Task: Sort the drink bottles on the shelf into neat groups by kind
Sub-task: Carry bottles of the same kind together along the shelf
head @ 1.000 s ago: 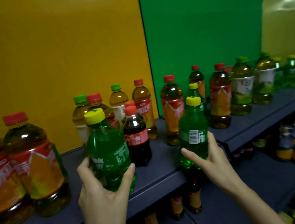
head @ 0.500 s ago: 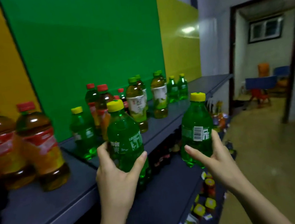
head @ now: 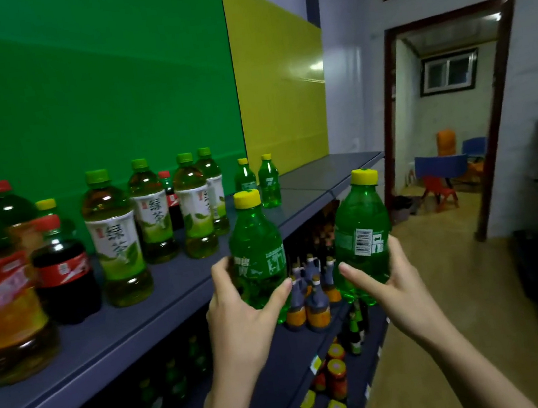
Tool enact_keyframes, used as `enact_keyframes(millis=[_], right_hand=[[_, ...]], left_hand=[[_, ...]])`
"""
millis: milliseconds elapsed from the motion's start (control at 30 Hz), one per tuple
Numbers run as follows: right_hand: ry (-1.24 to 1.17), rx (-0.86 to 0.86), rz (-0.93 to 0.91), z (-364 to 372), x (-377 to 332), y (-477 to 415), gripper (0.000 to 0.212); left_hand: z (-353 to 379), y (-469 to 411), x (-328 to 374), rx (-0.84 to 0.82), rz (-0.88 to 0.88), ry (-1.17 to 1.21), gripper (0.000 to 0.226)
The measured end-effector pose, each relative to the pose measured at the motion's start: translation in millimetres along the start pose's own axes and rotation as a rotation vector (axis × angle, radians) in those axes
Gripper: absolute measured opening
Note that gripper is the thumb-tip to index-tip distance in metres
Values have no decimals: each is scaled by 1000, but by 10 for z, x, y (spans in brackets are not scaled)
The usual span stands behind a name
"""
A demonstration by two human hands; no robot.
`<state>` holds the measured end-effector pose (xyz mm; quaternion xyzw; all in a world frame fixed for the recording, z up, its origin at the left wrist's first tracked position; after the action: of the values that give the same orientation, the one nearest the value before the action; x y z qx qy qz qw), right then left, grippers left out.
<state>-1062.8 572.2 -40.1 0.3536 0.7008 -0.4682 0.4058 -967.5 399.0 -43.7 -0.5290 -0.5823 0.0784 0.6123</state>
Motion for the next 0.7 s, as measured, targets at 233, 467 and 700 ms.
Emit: enact_keyframes(millis=[233,467,700], right_hand=[[-97,-47,-13,-32,407,-869,52],[-35,-107,-58,173,714,-2047,63],[-78,-215,-65,533,1030,-3001,61]], left_hand=[[752,-586,-353,28,20,-47,67],[1343,-1326,-896,65,8,-124,73],[1686,-1901,-1442,131,-15,-253,70]])
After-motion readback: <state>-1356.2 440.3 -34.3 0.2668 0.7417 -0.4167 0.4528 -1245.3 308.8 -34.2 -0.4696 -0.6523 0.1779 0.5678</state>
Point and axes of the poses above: each hand's wrist, its own y-axis away from the middle knuckle, its own z-axis out of the palm, x = y × z, the point moved 1 cm from there along -y, towards the middle knuckle, and after that the axes turned 12 degrees about z, right-handed, at the moved point
